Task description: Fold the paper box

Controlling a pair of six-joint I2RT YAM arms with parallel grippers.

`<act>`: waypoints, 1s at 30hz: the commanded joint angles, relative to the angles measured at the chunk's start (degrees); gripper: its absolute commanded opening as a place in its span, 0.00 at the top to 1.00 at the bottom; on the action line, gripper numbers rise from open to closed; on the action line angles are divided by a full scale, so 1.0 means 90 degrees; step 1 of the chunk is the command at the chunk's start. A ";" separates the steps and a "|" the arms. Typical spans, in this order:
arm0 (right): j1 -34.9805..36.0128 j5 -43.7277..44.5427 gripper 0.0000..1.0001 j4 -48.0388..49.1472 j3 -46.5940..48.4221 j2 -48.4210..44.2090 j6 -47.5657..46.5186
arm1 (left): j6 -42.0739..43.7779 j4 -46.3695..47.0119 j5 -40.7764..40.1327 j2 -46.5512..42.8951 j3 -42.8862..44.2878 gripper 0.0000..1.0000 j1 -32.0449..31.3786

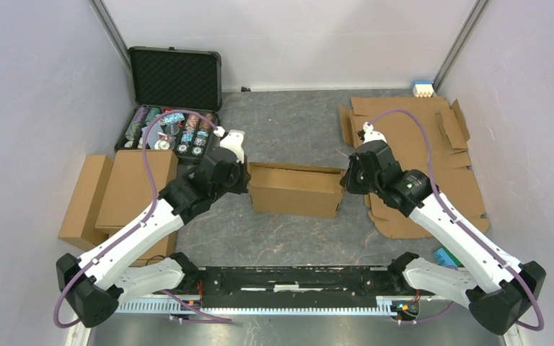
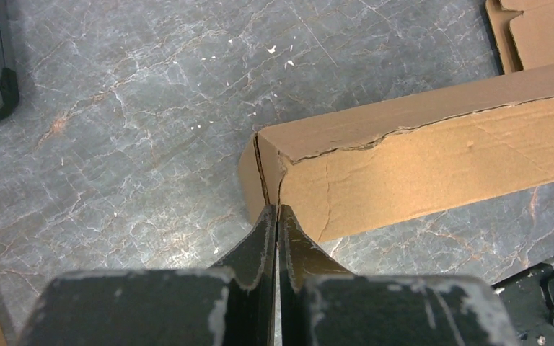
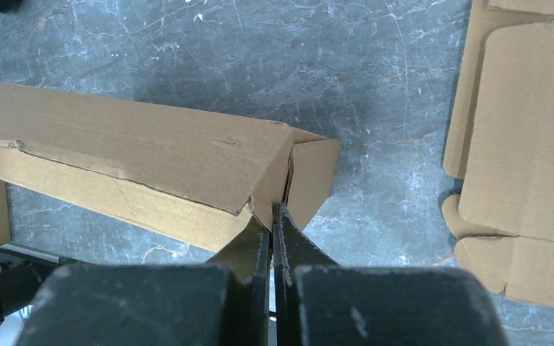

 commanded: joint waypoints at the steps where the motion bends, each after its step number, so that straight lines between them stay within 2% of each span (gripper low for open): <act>1: 0.0386 0.0507 1.00 -0.0102 -0.0461 0.0057 0.0180 | -0.0219 -0.0069 0.0124 -0.0369 -0.0420 0.98 -0.0053; 5: 0.0524 0.0975 1.00 0.0102 -0.0630 -0.0054 -0.0023 | -0.0306 0.0039 0.0108 -0.0534 -0.0641 0.98 -0.0058; 7: 0.0524 0.1112 1.00 0.0295 -0.0739 -0.0187 -0.0224 | -0.0356 0.0168 0.0120 -0.0597 -0.0774 0.93 -0.0053; 10: 0.0524 0.1272 1.00 0.0628 -0.0816 -0.0401 -0.0559 | -0.0385 0.0074 0.0098 -0.0697 -0.0701 0.80 -0.0053; 16: 0.0524 0.1592 1.00 0.0814 -0.0692 -0.0438 -0.0824 | -0.0414 -0.1185 0.0334 -0.0842 0.0219 0.41 -0.0053; 18: 0.0522 0.1682 1.00 0.0828 -0.0663 -0.0439 -0.0923 | -0.0516 -0.1402 0.0471 -0.1081 0.0342 0.32 -0.0053; 23: 0.0524 0.1706 1.00 0.0951 -0.0554 -0.0392 -0.1321 | -0.0552 -0.1542 0.0790 -0.1411 0.0812 0.22 -0.0044; 30: 0.0524 0.1659 0.99 0.1154 -0.0738 -0.0457 -0.1865 | -0.0483 -0.0741 0.0989 -0.0470 0.1406 0.08 0.0145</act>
